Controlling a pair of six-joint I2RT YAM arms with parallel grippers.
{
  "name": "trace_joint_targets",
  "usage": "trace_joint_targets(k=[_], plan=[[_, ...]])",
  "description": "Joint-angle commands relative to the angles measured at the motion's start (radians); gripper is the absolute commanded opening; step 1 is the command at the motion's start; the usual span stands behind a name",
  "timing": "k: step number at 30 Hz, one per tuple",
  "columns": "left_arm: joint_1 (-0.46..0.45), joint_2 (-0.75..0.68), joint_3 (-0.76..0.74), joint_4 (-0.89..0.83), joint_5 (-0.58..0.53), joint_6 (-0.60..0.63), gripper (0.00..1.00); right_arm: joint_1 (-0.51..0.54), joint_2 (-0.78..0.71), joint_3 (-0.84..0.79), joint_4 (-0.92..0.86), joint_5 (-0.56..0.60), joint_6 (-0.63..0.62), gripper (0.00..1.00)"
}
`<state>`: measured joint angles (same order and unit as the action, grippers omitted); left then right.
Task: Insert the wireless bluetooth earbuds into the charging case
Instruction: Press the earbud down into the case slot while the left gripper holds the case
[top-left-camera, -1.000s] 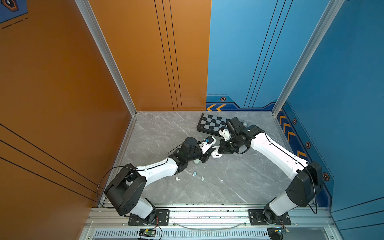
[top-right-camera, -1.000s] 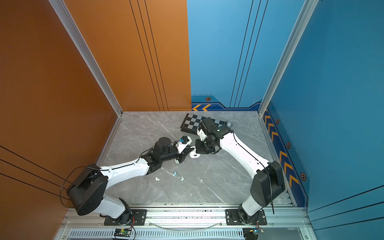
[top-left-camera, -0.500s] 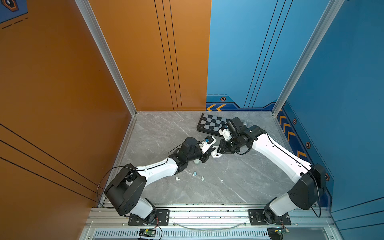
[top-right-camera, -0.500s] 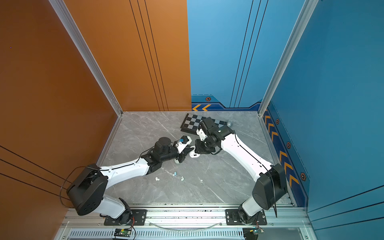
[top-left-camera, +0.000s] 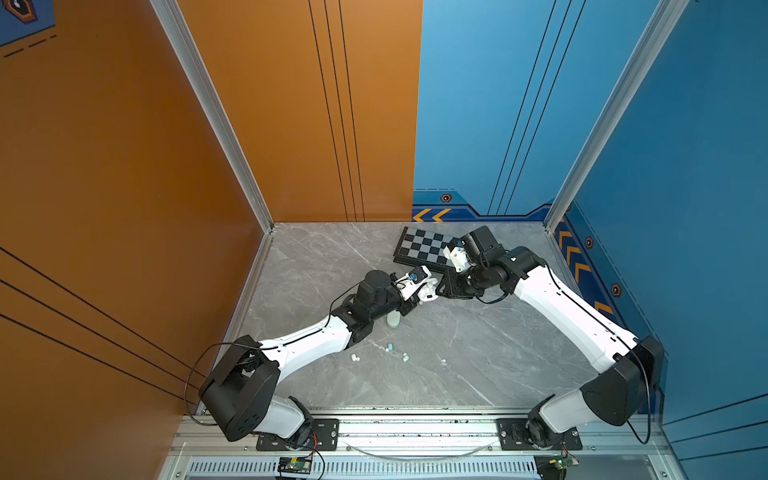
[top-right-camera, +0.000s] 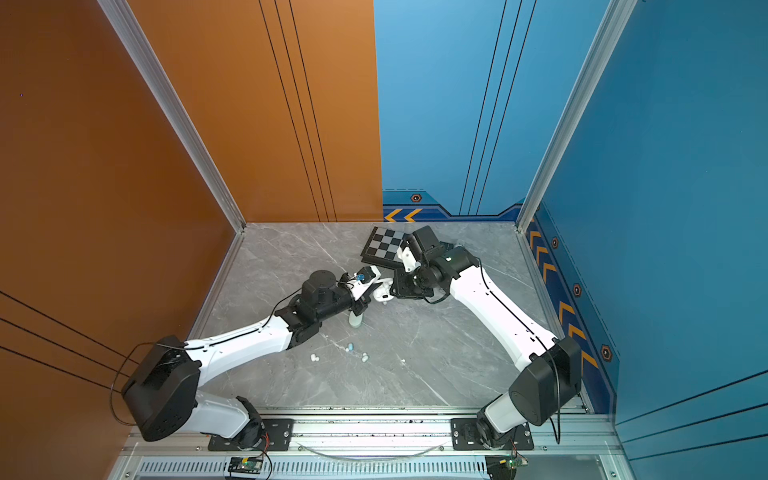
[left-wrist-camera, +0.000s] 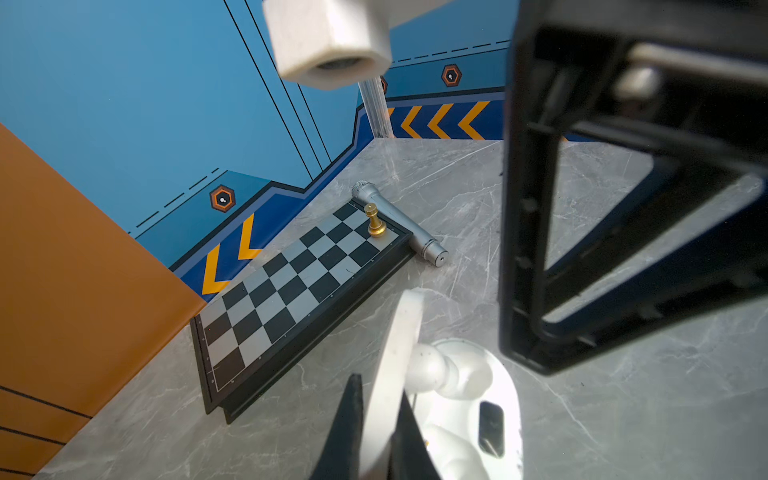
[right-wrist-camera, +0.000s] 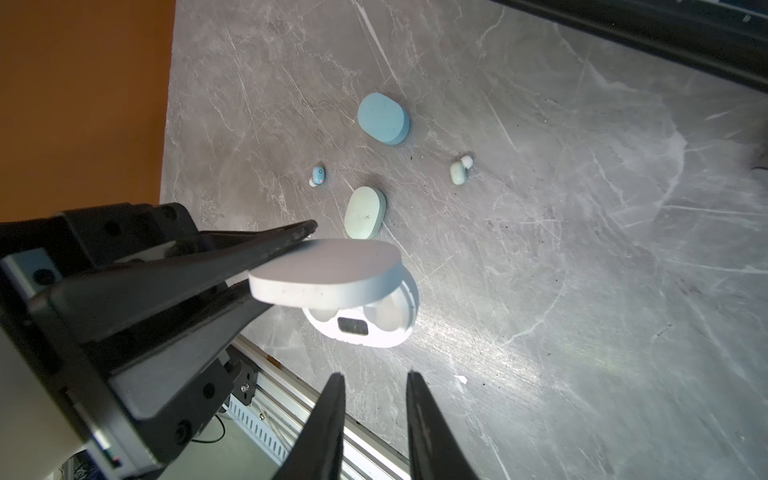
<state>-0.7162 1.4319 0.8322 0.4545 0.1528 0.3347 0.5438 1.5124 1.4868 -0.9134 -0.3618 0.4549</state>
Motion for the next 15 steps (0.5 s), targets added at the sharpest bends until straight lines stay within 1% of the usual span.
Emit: trace_joint_targets(k=[1,6,10,15], plan=[[-0.016,-0.028,0.034,0.015,-0.029,0.038,0.00,-0.004,-0.015,0.026,0.014,0.014,0.021,0.31],[-0.022,-0.034,0.039,0.014,-0.051,0.065,0.00,-0.005,-0.024,0.024,0.033,0.017,0.030,0.33],[-0.029,-0.040,0.042,0.011,-0.060,0.097,0.00,-0.005,-0.029,0.024,0.055,0.018,0.023,0.36],[-0.031,-0.039,0.057,0.012,-0.060,0.095,0.00,-0.007,-0.022,0.025,0.082,0.018,0.033,0.39]])
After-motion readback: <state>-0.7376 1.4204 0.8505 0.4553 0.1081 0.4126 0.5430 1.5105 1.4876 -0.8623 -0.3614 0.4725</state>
